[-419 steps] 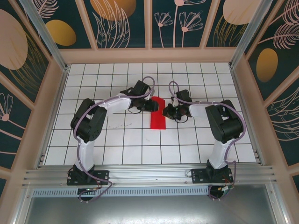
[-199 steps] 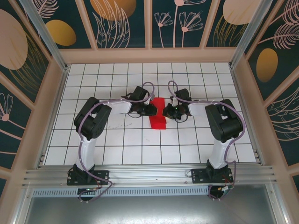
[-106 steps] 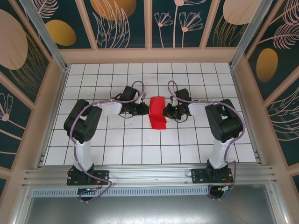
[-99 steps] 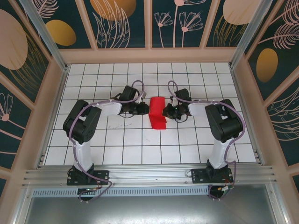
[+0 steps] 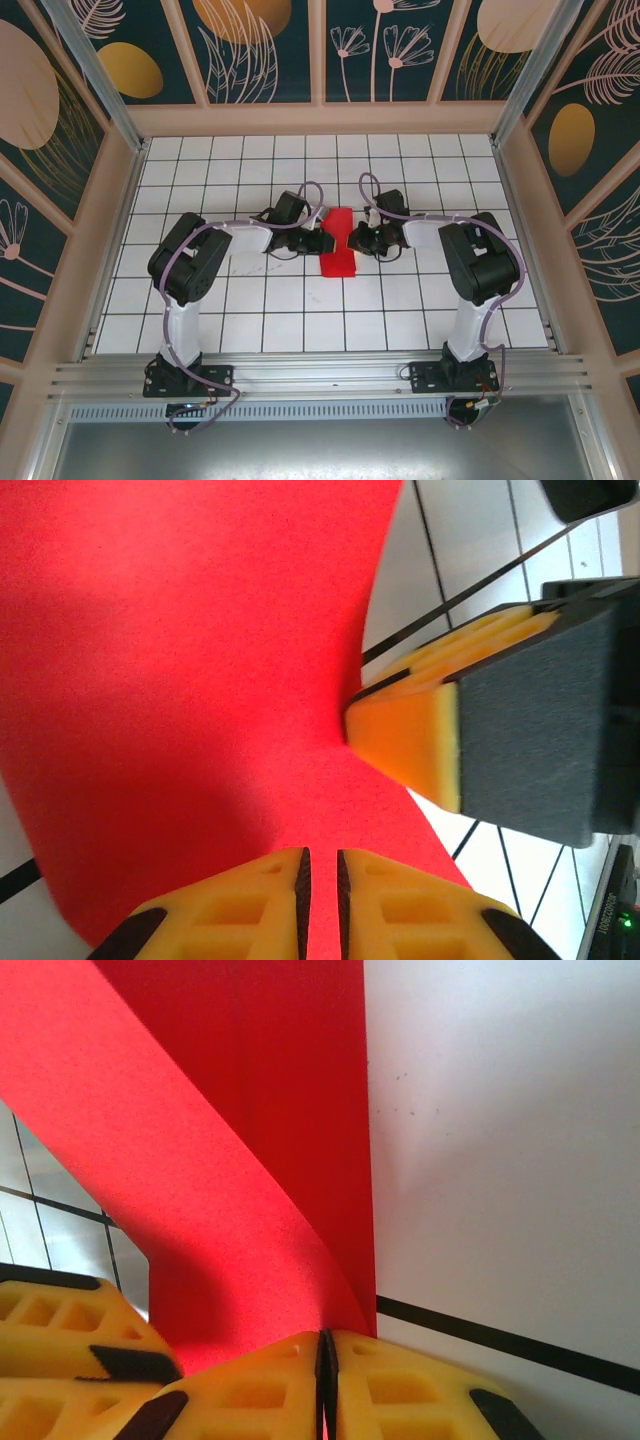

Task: Fold a paper plane with a square sheet of paper (fold left side to right side)
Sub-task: First fold the square sheet of paper in half at the center of the table.

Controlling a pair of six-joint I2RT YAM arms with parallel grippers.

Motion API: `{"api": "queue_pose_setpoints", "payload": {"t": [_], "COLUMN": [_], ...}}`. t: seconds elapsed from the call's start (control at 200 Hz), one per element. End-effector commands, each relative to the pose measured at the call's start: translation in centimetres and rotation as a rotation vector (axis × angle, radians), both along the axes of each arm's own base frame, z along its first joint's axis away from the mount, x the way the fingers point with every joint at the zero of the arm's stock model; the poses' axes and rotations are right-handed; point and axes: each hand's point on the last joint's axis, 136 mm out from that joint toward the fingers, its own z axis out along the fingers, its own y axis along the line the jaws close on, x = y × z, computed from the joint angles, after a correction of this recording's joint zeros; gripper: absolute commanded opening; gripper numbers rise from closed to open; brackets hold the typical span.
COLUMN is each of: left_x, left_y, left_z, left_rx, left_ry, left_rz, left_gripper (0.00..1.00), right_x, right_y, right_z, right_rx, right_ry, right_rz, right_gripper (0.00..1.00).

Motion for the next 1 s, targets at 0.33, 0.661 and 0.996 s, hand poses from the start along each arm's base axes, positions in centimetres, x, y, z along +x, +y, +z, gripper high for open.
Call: {"api": "queue_pose_setpoints", "payload": {"t": [0.33, 0.661, 0.996], "left_x": [-3.2, -5.5, -0.2], "left_y": [2.0, 3.1, 3.1], "left_z": [-2.8, -2.1, 3.7], "left_rx": [0.081, 0.083, -0.032], "left_ry": [0.073, 0.075, -0.048], "left_rz": [-0.076, -0.116, -0.007], "left_gripper": [0.17, 0.17, 0.17], "right_x": [-2.4, -2.5, -2.2], "right_y": [-2.0, -2.0, -1.6], "right_z": [-4.4, -4.5, -4.3], "right_rx": [-0.147, -0.149, -0.146], "right_ry": [0.119, 0.123, 0.116], "right_rz": [-0.005, -0.001, 0.01], "right_gripper": [0.12, 0.12, 0.12]}}
